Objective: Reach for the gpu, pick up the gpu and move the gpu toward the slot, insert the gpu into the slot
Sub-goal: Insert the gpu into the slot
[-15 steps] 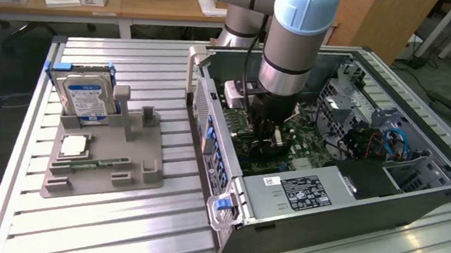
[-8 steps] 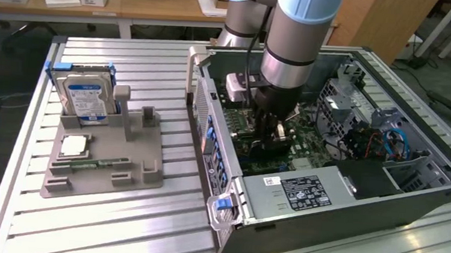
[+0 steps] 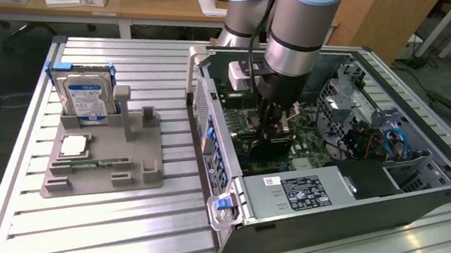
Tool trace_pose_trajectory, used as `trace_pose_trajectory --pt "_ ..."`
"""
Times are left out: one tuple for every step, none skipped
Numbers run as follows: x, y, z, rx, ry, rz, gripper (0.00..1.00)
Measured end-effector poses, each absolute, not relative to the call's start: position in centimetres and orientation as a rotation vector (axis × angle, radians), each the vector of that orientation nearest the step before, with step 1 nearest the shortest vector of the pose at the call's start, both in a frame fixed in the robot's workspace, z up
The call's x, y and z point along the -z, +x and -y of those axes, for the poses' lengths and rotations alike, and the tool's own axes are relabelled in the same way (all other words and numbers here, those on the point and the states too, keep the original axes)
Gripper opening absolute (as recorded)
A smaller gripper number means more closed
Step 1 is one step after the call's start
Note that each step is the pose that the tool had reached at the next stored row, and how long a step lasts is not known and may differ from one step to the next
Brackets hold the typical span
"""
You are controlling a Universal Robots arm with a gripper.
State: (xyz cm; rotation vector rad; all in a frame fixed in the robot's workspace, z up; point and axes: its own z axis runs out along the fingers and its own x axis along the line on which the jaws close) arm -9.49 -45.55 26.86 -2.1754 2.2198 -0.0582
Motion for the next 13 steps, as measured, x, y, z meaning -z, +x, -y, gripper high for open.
trace_pose_trajectory --pt "-26.86 -9.49 45.55 0.058 -2.175 -2.220 0.25" --pt "-26.87 -9.49 45.55 0.058 -2.175 -2.220 0.20" --pt "-26.87 -9.49 45.56 0.058 -2.175 -2.220 0.20" --pt "-26.87 -9.49 45.56 0.058 -2.175 -2.220 0.14" --pt "-26.87 -9.49 45.56 0.058 -2.176 -2.220 0.14" --pt "-26.87 -9.49 45.56 0.058 -2.176 -2.220 0.10" --pt "-26.87 -9.49 45.56 0.058 -2.175 -2.220 0.10" --pt "-26.87 -9.49 45.56 0.058 -2.175 -2.220 0.10" --pt "-26.87 -9.49 45.56 0.058 -2.175 -2.220 0.10" --pt "-26.87 -9.49 45.56 0.058 -2.176 -2.220 0.10" --pt "-26.87 -9.49 45.56 0.058 -2.176 -2.220 0.10" --pt "-26.87 -9.49 45.56 0.058 -2.176 -2.220 0.10" --pt "-26.87 -9.49 45.56 0.058 -2.175 -2.220 0.10"
